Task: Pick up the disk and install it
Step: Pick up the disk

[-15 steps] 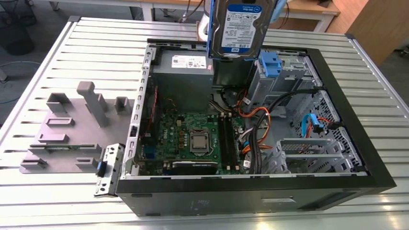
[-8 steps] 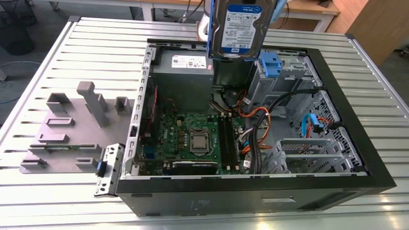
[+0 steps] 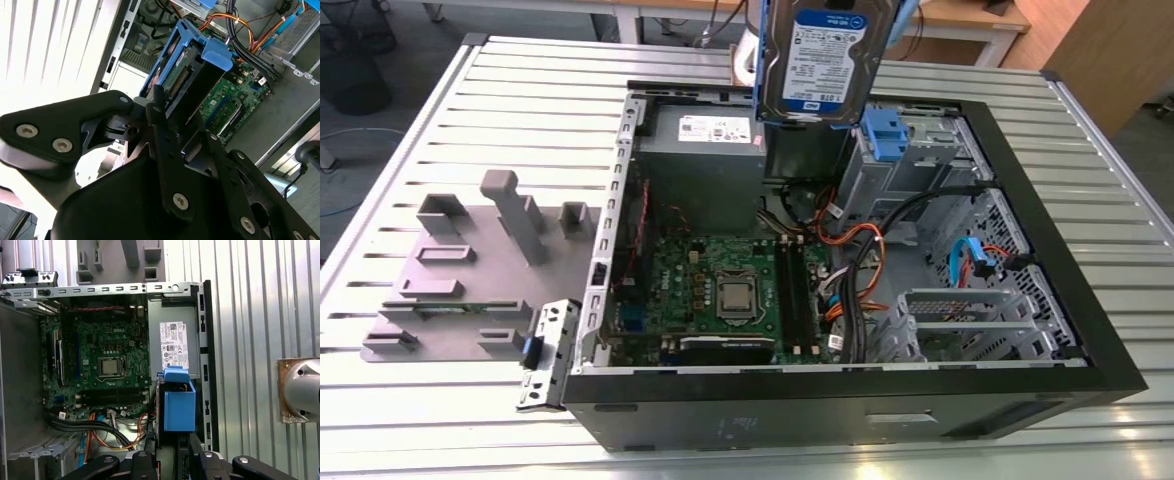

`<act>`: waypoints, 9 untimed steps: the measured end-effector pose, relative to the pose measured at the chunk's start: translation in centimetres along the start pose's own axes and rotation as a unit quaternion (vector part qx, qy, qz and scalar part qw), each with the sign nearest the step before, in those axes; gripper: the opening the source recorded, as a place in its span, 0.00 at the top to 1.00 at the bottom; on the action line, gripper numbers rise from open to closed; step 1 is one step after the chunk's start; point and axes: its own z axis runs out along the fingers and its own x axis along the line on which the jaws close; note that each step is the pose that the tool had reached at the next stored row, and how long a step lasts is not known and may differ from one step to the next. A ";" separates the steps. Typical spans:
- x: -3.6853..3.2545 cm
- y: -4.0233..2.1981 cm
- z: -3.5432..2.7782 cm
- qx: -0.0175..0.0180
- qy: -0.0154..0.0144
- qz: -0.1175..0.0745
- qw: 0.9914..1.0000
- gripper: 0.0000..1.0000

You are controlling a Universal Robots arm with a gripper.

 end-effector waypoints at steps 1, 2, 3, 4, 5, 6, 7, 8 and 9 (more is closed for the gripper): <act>0.00 0.00 0.00 0.000 0.000 0.000 1.000 0.65; 0.00 0.00 0.00 0.000 0.000 0.000 1.000 0.65; 0.00 0.00 0.00 0.000 0.000 0.000 1.000 0.65; 0.00 0.00 0.00 0.000 0.000 0.000 1.000 0.65; 0.00 0.00 0.01 0.000 0.000 0.000 1.000 0.65; 0.00 0.00 0.00 0.000 0.000 0.000 1.000 0.65; 0.00 -0.01 0.01 0.000 0.000 0.000 1.000 0.65; 0.01 -0.01 0.01 0.000 0.000 0.000 1.000 0.65; 0.05 -0.02 0.00 0.000 0.000 0.000 1.000 0.65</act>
